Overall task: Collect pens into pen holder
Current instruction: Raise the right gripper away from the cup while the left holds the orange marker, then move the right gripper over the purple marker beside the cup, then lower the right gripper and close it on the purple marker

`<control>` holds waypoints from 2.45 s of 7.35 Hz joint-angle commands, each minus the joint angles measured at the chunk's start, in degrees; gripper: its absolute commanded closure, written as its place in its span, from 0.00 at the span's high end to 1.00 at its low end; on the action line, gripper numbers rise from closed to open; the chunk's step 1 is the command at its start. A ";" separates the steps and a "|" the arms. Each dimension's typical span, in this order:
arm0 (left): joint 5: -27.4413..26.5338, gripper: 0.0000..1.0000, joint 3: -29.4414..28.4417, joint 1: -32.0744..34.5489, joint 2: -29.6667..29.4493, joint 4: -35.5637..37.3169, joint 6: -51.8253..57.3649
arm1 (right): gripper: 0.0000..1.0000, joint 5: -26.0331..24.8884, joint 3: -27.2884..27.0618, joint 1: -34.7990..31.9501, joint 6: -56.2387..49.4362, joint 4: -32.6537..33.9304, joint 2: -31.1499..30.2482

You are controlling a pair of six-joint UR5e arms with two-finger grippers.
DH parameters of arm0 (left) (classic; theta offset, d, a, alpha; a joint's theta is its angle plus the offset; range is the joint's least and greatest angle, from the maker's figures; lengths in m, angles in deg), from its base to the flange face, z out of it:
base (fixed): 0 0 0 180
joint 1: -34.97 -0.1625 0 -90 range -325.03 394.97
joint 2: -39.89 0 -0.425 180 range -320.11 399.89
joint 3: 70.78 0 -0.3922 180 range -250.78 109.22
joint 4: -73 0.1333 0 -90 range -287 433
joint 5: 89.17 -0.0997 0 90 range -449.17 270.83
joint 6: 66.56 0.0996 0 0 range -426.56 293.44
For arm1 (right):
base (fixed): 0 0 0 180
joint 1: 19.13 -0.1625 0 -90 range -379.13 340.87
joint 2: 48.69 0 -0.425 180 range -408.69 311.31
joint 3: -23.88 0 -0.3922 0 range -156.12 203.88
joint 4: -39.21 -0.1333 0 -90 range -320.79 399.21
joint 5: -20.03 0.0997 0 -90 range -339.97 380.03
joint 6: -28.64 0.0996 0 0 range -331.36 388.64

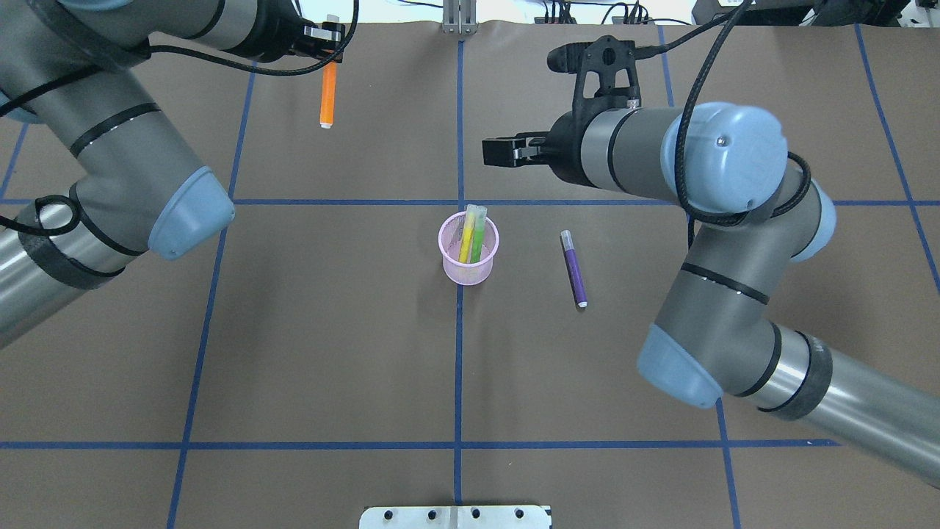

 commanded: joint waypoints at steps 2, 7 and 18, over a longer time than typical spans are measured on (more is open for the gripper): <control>-15.58 0.00 0.48 -9.36 4.33 -14.29 -0.78 | 0.99 25.44 1.66 -13.58 0.58 15.99 -1.62; -19.75 0.00 5.23 -13.77 5.38 -15.45 -4.21 | 0.99 24.86 15.08 -6.23 1.27 21.29 2.92; -19.75 0.00 4.62 -14.13 5.65 -15.45 -3.78 | 0.70 20.20 22.59 1.17 -7.25 17.95 3.74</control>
